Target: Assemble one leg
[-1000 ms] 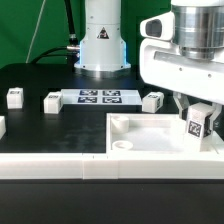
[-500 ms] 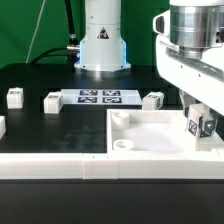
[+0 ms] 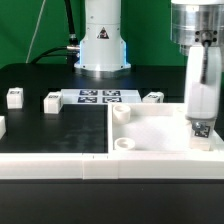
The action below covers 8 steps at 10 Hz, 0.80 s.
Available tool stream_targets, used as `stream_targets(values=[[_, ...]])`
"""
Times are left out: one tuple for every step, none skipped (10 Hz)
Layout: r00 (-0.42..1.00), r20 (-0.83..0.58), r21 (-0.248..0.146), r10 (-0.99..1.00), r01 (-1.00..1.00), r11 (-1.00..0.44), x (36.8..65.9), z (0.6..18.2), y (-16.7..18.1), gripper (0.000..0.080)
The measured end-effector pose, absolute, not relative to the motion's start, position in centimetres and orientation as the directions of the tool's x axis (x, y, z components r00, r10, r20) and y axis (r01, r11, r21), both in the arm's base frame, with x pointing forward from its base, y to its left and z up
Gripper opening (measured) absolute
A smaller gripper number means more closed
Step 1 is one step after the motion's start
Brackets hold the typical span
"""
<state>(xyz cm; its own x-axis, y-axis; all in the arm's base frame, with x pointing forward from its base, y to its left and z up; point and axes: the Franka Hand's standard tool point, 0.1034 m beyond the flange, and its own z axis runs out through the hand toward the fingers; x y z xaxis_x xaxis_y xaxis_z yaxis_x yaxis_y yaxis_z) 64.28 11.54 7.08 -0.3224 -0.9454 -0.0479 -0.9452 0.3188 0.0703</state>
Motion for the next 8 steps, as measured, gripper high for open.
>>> stream_targets(values=[[-0.339, -0.045, 0.069, -0.94, -0.939, 0.336, 64.27, 7.1, 11.58, 0.0291], [-0.344, -0.04, 0.066, -0.938, -0.938, 0.341, 64.26, 7.11, 11.59, 0.0291], [-0.345, -0.036, 0.063, -0.938, -0.938, 0.342, 64.26, 7.13, 11.65, 0.0292], [-0.338, -0.037, 0.062, -0.94, -0.94, 0.336, 64.26, 7.13, 11.65, 0.0292], [-0.336, -0.039, 0.064, -0.941, -0.941, 0.333, 64.25, 7.12, 11.6, 0.0292], [-0.316, -0.041, 0.063, -0.948, -0.947, 0.314, 64.23, 7.11, 11.64, 0.0297], [-0.301, -0.042, 0.064, -0.953, -0.952, 0.298, 64.19, 7.05, 11.68, 0.0297], [-0.301, -0.042, 0.063, -0.953, -0.953, 0.298, 64.21, 7.06, 11.7, 0.0487]])
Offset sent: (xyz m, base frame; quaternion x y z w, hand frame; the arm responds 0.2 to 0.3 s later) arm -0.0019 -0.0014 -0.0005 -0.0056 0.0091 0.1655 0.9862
